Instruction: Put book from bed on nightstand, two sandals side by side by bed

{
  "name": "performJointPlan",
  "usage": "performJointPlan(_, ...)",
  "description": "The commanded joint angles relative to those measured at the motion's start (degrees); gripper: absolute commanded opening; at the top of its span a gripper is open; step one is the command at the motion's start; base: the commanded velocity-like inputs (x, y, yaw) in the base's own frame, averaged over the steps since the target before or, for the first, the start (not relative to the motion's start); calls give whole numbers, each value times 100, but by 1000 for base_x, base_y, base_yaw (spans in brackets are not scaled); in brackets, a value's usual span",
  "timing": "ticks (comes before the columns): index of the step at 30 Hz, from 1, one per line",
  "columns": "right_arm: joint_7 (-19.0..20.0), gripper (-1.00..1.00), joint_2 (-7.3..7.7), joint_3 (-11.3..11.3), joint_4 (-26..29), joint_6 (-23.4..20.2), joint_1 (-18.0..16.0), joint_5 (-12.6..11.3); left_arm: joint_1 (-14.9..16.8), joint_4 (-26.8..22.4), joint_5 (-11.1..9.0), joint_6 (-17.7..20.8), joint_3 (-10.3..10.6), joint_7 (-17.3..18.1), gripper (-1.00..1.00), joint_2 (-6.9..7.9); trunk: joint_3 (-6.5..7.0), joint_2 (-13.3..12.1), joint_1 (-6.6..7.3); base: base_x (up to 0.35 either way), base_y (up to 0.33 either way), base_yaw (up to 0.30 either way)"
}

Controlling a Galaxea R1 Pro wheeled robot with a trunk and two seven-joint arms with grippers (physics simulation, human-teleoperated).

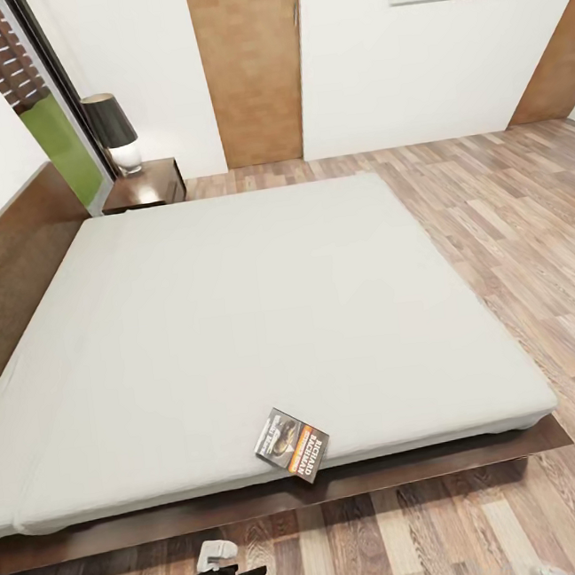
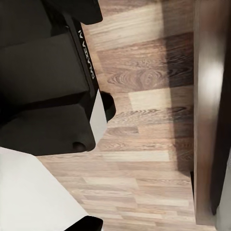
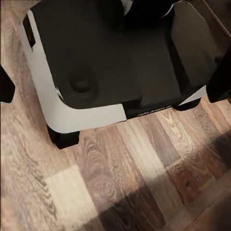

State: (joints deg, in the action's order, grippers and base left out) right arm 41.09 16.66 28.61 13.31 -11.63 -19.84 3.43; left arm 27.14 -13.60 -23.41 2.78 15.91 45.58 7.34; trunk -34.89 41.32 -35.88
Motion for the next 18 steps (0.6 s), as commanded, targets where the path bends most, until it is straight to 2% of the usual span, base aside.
performJointPlan(1, -101, 100, -4, 100, 27, -42, -2, -40, 2, -3, -56, 29, 34, 12, 100, 4, -5, 5, -1, 0, 0, 0)
performJointPlan(6, -274, 100, -31, 172, 229, 22, -8, -150, 5, -3, -58, 29, 27, 17, 100, 8, -5, 5, -1, 0, 0, 0)
performJointPlan(7, -249, 100, -43, 166, 528, -9, -10, -165, 3, -3, -58, 29, 27, 19, 100, 6, -5, 5, -1, 0, 0, 0)
performJointPlan(9, -232, 100, -108, 155, 745, -27, -15, -174, 4, -3, -58, 29, 27, 19, 100, 5, -5, 5, -1, 0, 0, 0)
performJointPlan(10, -221, 100, -354, 144, 923, -41, -21, -180, 3, -3, -60, 29, 17, 20, 100, 6, -5, 5, -1, 0, 0, 0)
performJointPlan(11, -218, 100, -666, 136, 990, -45, -29, -179, 3, -3, -60, 31, 9, 20, 100, 7, -5, 5, -1, 0, 0, 0)
performJointPlan(12, -218, 100, -762, 134, 1006, -46, -30, -179, 3, -3, -60, 33, 7, 20, 100, 8, -5, 5, -1, 0, 0, 0)
performJointPlan(13, -217, 100, -1022, 131, 1046, -48, -34, -177, 2, -6, -59, 35, -2, 21, 100, 8, -5, 5, -1, 0, 0, 0)
performJointPlan(14, -216, 100, -1144, 130, 1090, -49, -35, -177, 2, -8, -62, 36, -10, 21, 100, 10, -5, 5, -1, 0, 0, 0)
performJointPlan(16, -211, 100, -1278, 128, 1195, -50, -36, -181, 4, -10, -65, 37, -57, 26, 100, 13, -5, 5, -1, 0, 0, 0)
performJointPlan(18, -206, 100, -1404, 128, 1263, -50, -37, -189, 3, -11, -66, 44, -232, 32, 100, 24, -5, 5, -1, 0, 0, 0)
